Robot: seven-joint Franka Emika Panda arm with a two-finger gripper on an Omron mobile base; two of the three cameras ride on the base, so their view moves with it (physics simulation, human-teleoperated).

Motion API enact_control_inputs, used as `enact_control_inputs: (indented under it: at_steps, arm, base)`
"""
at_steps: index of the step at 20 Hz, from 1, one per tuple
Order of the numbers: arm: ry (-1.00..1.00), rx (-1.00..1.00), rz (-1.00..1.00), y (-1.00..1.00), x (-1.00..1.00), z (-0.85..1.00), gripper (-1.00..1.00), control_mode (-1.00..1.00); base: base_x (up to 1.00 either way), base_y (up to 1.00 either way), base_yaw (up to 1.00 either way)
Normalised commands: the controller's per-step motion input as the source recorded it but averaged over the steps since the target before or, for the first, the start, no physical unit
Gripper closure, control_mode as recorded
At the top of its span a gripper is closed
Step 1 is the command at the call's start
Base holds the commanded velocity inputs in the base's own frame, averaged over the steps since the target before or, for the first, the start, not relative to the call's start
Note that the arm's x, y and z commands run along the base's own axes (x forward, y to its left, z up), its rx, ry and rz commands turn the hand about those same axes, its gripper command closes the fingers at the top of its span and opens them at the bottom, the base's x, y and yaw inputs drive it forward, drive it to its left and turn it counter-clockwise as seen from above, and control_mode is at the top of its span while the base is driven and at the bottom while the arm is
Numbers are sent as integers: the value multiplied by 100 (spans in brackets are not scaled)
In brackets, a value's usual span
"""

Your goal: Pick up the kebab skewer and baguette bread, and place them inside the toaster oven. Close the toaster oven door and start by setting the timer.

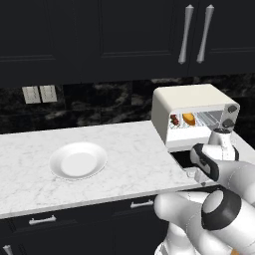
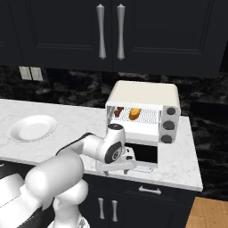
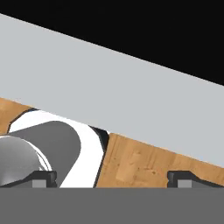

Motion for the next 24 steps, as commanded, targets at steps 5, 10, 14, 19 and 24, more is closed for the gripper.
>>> enact_control_inputs:
  at_steps: [5, 10, 14, 19, 24]
  arm:
    - [8, 0, -5, 0, 12, -35, -100, -100]
    - [7, 0, -13, -15, 47, -29, -100, -100]
    - [3, 0, -14, -14, 29, -32, -100, -100]
    - [2, 0, -13, -30, 0, -21, -100, -100]
    - [5, 0, -12, -33, -5, -13, -100, -100]
  base:
    - [0, 0, 0]
    - [0, 0, 0]
    - [0, 0, 0]
    - [0, 0, 0]
    - [0, 0, 0]
